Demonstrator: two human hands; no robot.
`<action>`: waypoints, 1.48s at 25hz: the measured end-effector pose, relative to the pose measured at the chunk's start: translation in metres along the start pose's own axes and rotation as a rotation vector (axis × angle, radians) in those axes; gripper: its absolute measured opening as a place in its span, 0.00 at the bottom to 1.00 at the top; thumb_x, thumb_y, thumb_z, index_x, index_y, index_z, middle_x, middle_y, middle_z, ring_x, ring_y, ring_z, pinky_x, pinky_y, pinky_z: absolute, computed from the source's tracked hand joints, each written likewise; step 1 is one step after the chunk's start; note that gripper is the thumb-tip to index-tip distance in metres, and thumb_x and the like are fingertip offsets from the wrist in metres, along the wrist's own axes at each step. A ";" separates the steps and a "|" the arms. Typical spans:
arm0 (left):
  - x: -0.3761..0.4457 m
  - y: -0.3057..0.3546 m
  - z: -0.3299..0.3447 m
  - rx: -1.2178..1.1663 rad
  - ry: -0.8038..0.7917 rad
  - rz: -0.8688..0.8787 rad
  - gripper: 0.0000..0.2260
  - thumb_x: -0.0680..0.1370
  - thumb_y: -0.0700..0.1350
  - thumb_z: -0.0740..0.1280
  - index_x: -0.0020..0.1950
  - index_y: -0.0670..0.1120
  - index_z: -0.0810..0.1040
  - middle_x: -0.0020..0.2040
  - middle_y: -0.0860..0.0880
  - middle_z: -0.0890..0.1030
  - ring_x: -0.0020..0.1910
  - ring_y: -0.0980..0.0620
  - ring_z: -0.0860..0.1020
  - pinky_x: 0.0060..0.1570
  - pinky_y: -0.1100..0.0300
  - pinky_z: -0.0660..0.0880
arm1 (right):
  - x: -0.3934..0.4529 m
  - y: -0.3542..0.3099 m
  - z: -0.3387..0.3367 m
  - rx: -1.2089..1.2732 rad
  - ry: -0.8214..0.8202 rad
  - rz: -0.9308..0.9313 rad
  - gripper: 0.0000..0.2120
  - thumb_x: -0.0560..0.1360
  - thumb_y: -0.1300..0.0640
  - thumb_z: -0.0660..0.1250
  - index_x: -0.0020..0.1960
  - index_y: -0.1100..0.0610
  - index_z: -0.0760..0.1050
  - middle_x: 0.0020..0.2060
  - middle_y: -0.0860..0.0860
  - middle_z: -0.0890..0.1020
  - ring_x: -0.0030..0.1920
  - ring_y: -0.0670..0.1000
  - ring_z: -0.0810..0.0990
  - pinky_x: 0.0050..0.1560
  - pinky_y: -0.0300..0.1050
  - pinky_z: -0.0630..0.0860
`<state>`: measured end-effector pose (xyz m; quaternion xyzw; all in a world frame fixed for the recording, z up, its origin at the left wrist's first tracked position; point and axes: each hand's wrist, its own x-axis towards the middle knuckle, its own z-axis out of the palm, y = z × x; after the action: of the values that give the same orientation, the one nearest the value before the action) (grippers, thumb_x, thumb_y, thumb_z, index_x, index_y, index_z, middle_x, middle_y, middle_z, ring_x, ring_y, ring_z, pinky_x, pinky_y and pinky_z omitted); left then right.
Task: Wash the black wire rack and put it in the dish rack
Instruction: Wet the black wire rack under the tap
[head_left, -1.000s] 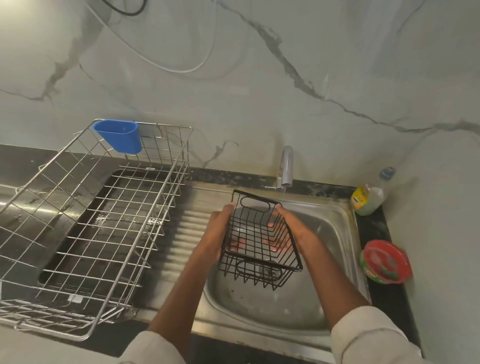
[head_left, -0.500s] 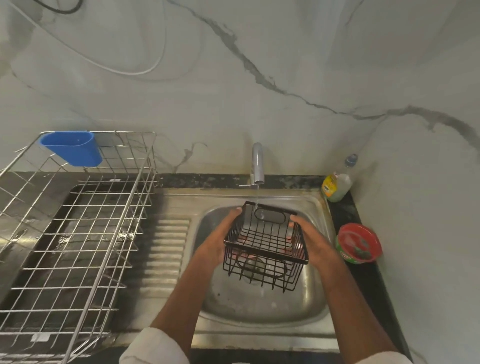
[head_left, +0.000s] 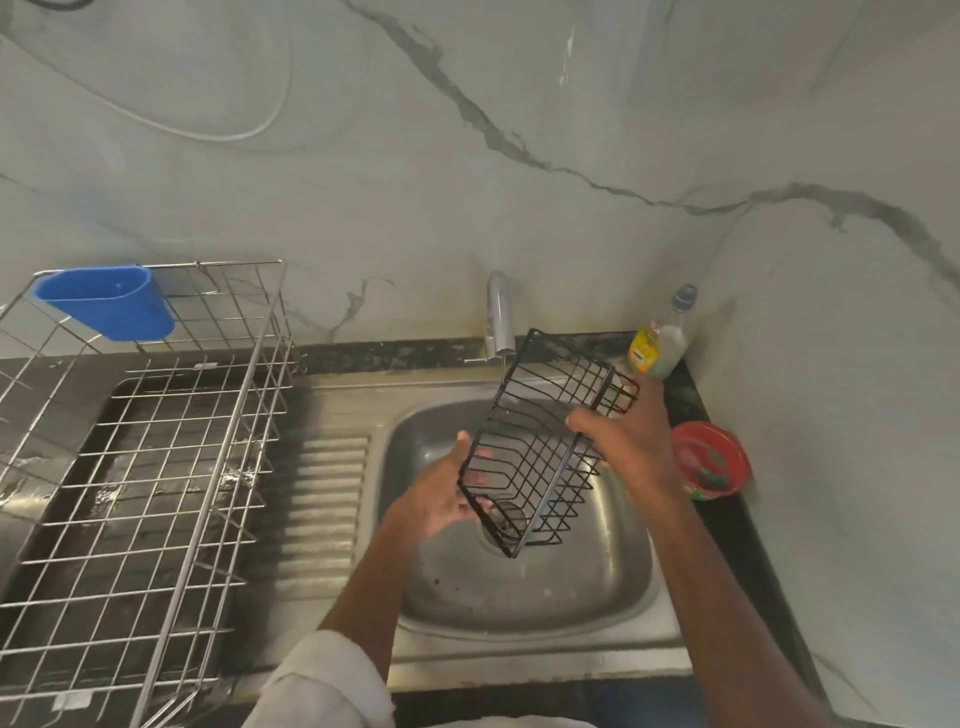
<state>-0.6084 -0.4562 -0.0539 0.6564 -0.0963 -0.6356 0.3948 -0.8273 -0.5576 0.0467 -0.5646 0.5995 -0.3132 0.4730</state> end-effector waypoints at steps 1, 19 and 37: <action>0.005 0.004 0.009 -0.049 0.024 -0.007 0.34 0.82 0.71 0.55 0.69 0.46 0.82 0.66 0.36 0.80 0.59 0.36 0.84 0.51 0.46 0.82 | -0.004 0.000 0.001 -0.030 0.009 -0.037 0.47 0.56 0.50 0.81 0.71 0.46 0.64 0.59 0.42 0.77 0.59 0.47 0.79 0.61 0.51 0.77; 0.064 0.081 0.047 -0.369 -0.043 0.145 0.19 0.85 0.52 0.66 0.62 0.35 0.80 0.53 0.37 0.85 0.54 0.41 0.81 0.56 0.50 0.77 | -0.018 0.071 -0.030 0.189 -0.019 -0.288 0.48 0.64 0.75 0.79 0.71 0.45 0.58 0.67 0.46 0.68 0.70 0.47 0.71 0.69 0.42 0.74; 0.001 -0.014 -0.060 -0.406 0.250 0.270 0.08 0.83 0.34 0.63 0.58 0.36 0.81 0.54 0.36 0.85 0.45 0.47 0.86 0.46 0.54 0.86 | 0.069 0.070 0.105 0.886 -0.146 0.371 0.13 0.87 0.59 0.55 0.62 0.59 0.78 0.55 0.55 0.85 0.53 0.53 0.87 0.51 0.47 0.83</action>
<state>-0.5584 -0.4237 -0.0706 0.6185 -0.0043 -0.4976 0.6081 -0.7512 -0.5968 -0.0696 -0.2129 0.4643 -0.4083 0.7566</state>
